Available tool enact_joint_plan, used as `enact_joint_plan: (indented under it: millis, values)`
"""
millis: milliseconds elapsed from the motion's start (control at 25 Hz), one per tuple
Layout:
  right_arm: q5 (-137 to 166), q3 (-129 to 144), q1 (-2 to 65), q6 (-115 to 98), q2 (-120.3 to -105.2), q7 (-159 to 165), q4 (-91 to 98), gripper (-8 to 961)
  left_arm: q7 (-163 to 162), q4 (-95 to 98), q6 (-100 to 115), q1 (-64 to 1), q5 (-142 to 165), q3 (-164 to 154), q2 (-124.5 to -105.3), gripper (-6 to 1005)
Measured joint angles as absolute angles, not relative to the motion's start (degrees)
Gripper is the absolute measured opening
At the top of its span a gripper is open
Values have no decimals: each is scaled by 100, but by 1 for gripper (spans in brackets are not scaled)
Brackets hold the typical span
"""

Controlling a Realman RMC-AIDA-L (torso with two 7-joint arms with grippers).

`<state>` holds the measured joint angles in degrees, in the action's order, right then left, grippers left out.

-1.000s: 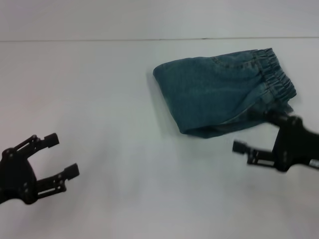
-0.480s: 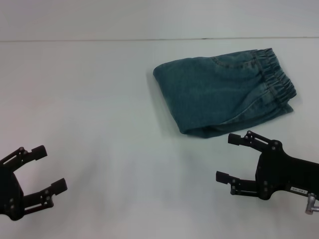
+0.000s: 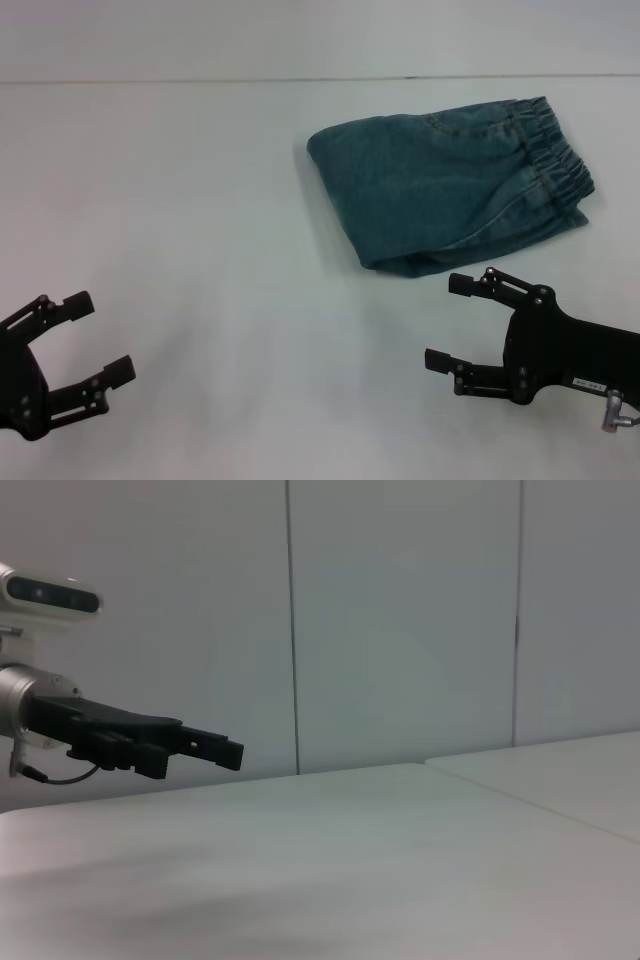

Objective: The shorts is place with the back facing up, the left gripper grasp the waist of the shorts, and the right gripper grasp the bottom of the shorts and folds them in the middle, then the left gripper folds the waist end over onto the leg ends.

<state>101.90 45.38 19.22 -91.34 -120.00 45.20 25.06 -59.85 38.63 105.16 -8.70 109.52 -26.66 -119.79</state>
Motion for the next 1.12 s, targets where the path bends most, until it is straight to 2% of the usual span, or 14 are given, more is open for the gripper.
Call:
enact_joint_plan:
  millis: [1120]
  values:
    - [10148,4526,1960,-9043,-12003,4379,2290,936,-5985,3857,10318,-863,10951,-2653,-12007,934]
